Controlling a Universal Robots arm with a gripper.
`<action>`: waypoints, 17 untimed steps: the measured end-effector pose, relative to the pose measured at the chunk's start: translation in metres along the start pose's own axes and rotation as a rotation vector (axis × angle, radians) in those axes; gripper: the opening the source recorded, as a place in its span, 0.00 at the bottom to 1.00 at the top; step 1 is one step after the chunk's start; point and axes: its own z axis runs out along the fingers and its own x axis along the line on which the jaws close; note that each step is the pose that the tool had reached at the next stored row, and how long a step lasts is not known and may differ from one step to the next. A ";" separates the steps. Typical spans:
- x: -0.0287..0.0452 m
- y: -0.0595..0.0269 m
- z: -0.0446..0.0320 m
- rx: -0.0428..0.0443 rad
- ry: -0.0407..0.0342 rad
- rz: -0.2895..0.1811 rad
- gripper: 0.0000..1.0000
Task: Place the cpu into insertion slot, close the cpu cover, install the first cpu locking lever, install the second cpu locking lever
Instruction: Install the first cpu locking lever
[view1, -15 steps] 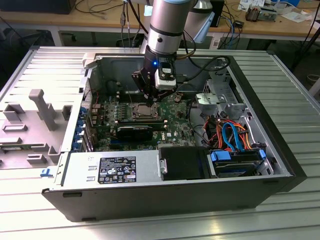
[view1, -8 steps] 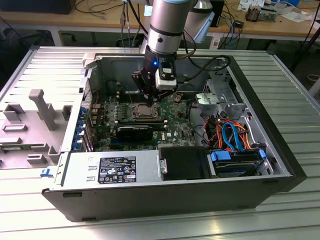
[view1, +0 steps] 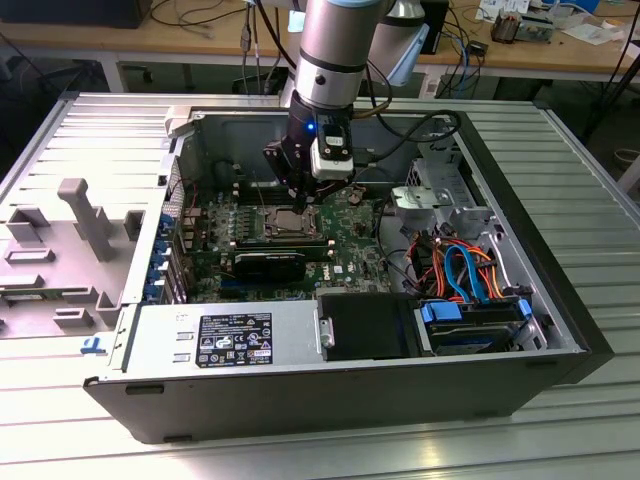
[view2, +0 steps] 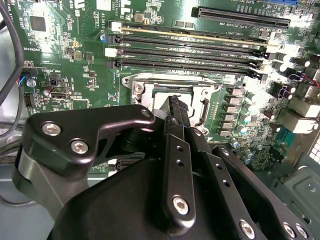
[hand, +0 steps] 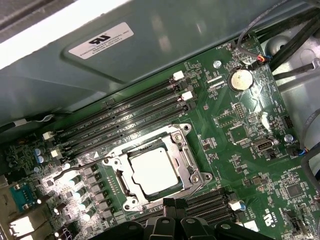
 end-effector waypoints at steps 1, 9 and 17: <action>0.0000 0.0000 0.0000 -0.0001 0.0001 0.000 0.11; 0.0000 -0.0001 0.0000 -0.0002 -0.0001 -0.004 0.11; 0.0000 -0.0001 0.0000 0.0003 -0.0008 -0.010 0.11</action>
